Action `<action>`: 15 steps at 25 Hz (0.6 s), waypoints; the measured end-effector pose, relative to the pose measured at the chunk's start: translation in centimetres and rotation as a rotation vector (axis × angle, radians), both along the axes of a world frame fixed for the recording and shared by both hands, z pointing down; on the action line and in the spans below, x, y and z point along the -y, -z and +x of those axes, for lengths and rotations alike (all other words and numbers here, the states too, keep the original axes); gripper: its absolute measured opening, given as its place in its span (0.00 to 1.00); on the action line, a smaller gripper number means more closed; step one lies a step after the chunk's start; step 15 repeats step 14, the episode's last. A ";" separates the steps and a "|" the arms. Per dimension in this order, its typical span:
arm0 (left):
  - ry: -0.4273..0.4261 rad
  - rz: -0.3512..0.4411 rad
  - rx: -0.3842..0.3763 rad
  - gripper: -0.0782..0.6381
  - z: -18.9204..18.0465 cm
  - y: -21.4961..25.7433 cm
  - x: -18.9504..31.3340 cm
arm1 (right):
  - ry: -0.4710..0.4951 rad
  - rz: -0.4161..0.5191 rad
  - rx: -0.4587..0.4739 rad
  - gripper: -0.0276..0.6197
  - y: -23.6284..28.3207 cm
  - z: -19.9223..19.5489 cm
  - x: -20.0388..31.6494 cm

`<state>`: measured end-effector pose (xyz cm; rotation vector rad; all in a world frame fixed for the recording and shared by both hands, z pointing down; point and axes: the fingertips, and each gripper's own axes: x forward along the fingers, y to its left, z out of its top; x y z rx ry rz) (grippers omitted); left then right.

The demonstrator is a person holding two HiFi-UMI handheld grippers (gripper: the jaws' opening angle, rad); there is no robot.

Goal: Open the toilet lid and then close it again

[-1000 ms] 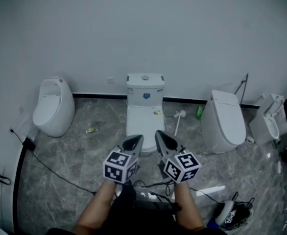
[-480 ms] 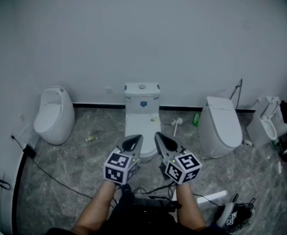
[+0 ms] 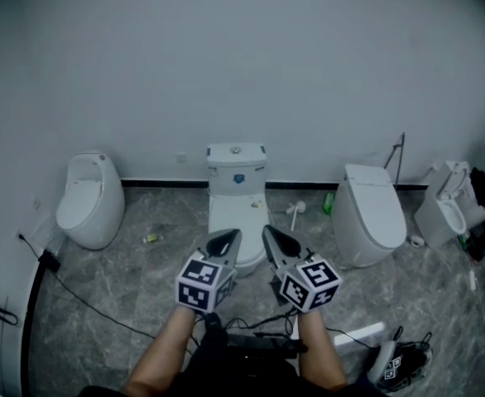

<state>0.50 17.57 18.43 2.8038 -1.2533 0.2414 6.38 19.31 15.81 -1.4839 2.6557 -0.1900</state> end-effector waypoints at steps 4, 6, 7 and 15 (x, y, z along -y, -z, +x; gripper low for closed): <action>-0.005 -0.010 -0.001 0.12 0.1 -0.1 -0.3 | -0.008 -0.002 0.012 0.06 0.0 0.3 -0.2; -0.006 -0.007 0.000 0.12 0.0 0.0 -0.5 | -0.014 0.000 0.016 0.06 0.0 0.3 -0.4; -0.004 -0.007 0.001 0.12 0.0 0.0 -0.5 | -0.016 0.000 0.017 0.06 0.0 0.3 -0.4; 0.000 -0.002 -0.002 0.12 -0.2 -0.1 -0.6 | -0.030 -0.001 0.007 0.06 0.0 0.1 -0.5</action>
